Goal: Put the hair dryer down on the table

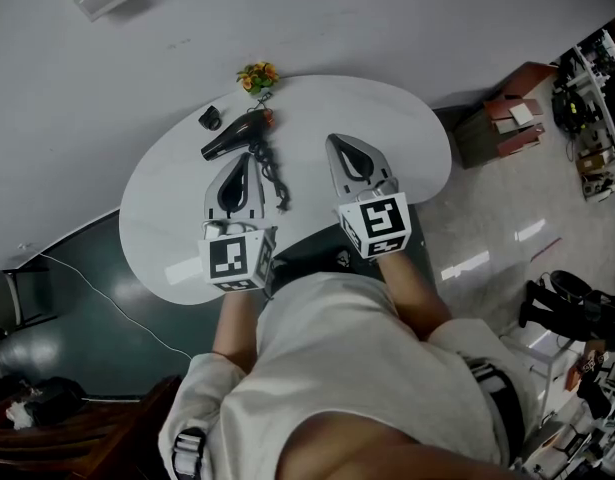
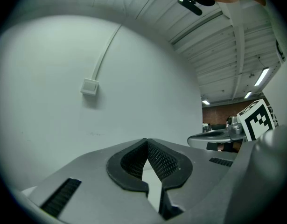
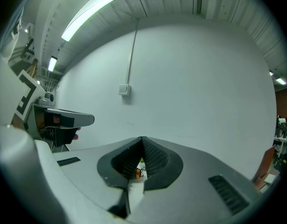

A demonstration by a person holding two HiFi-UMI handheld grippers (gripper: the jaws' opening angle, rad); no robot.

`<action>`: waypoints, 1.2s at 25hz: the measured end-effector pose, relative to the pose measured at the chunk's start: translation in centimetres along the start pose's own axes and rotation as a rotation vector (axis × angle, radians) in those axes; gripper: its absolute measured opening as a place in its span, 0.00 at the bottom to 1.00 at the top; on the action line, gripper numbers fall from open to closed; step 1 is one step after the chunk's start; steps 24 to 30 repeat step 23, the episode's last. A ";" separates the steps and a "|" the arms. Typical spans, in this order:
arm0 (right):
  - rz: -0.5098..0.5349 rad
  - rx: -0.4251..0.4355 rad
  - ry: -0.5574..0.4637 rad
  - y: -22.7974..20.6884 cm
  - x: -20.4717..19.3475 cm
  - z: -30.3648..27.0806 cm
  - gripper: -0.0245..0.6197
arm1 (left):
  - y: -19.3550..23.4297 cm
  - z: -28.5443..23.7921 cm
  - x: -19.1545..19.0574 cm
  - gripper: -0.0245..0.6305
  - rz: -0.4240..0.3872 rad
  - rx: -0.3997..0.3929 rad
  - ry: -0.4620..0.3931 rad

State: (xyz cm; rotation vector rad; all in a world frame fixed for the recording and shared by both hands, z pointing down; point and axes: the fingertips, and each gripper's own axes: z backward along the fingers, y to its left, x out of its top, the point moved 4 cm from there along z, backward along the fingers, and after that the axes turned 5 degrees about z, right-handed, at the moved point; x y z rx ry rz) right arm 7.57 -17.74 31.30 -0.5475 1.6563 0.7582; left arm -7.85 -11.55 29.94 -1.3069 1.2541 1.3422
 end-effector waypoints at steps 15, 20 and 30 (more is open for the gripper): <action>0.011 0.011 0.011 1.0 -0.2 -0.1 0.04 | 0.5 0.6 -0.9 0.07 0.013 -0.004 0.016; 0.013 0.013 0.013 1.3 -0.1 -0.3 0.04 | 0.8 0.7 -0.8 0.07 0.016 -0.008 0.014; 0.013 0.011 0.016 1.4 -0.1 -0.4 0.04 | 0.8 0.6 -0.9 0.07 0.024 -0.012 0.015</action>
